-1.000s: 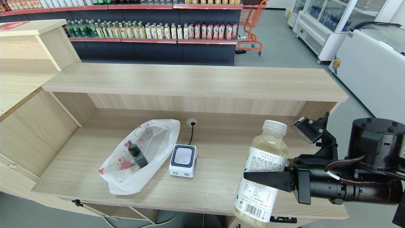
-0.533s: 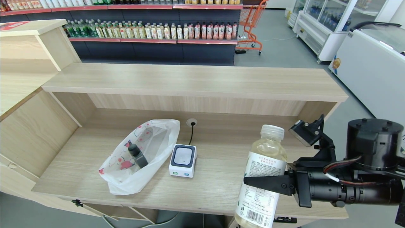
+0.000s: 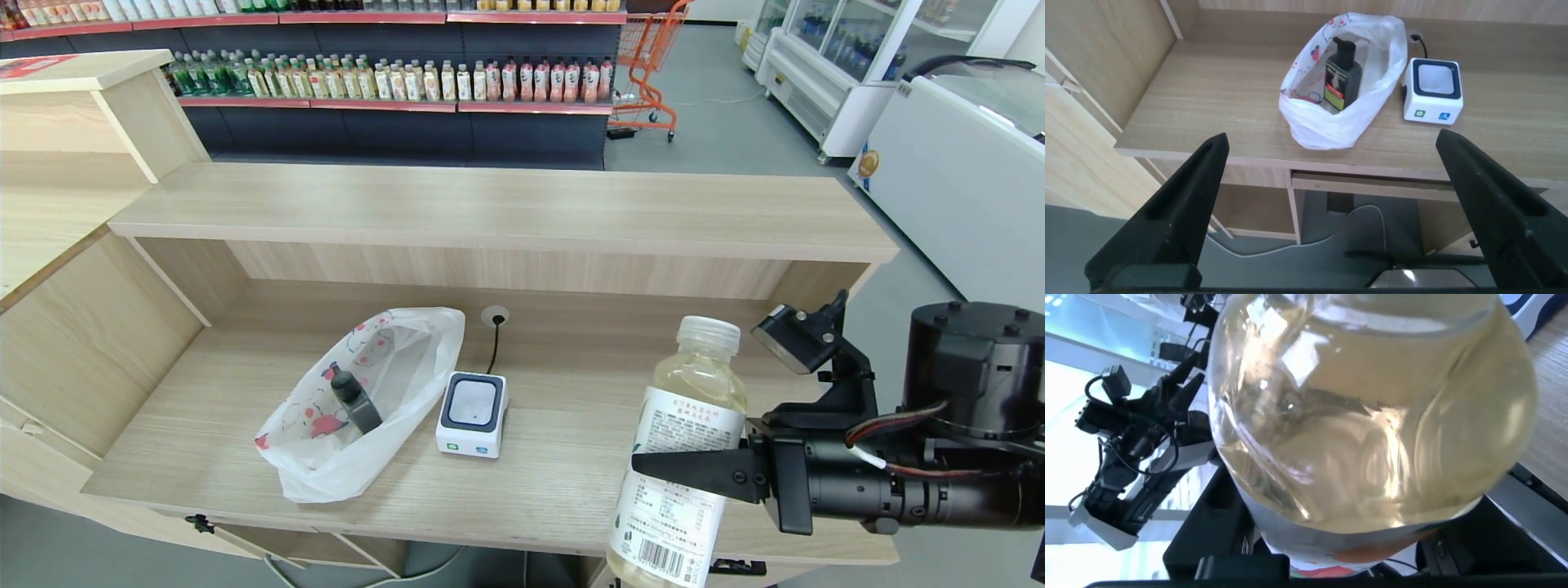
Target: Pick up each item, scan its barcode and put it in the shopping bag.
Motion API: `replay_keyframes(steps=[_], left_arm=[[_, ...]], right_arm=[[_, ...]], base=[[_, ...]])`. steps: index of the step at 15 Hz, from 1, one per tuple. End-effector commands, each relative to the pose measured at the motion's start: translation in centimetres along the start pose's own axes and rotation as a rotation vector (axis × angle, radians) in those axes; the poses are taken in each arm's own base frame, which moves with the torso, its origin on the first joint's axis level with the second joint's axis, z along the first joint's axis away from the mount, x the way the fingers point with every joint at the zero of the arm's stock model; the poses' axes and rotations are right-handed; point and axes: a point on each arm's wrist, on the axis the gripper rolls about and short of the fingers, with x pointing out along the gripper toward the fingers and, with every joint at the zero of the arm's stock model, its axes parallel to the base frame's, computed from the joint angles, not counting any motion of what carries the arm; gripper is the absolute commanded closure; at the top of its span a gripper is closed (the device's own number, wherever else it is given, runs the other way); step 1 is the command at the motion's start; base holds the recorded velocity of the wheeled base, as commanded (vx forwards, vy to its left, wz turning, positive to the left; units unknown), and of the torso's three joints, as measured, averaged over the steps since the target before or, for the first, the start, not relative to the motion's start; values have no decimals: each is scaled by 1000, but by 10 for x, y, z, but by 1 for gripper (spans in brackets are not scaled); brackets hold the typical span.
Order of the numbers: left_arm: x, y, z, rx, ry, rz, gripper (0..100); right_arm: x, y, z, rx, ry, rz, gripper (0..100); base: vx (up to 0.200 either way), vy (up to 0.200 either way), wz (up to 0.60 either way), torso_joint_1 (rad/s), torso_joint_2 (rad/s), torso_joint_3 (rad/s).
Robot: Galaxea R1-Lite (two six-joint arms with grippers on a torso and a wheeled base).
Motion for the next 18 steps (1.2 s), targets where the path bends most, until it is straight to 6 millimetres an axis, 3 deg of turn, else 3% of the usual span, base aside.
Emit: replay_keyframes(steps=[1, 6, 10, 12, 15, 16, 18], left_arm=[[0, 0, 0, 0, 1, 0, 0], [0, 0, 0, 0, 1, 0, 0], [0, 0, 0, 0, 0, 0, 0], [0, 0, 0, 0, 1, 0, 0], [0, 0, 0, 0, 0, 0, 0], [0, 0, 0, 0, 1, 0, 0], [0, 0, 0, 0, 1, 0, 0]], right_arm=[[0, 1, 0, -4, -3, 2, 100], [-2, 3, 1, -19, -9, 7, 100], [-8, 2, 1, -158, -26, -17, 100], [-19, -16, 5, -427, -58, -168, 100], [-73, -65, 5, -861, 0, -511, 100], [-88, -72, 4, -987, 39, -592, 100], [-95, -75, 12, -1210, 32, -651, 100]], base=[[0, 0, 0, 0, 0, 0], [0, 0, 0, 0, 0, 0], [0, 0, 0, 0, 0, 0], [0, 0, 0, 0, 0, 0], [0, 0, 0, 0, 0, 0], [0, 0, 0, 0, 0, 0], [0, 0, 0, 0, 0, 0]])
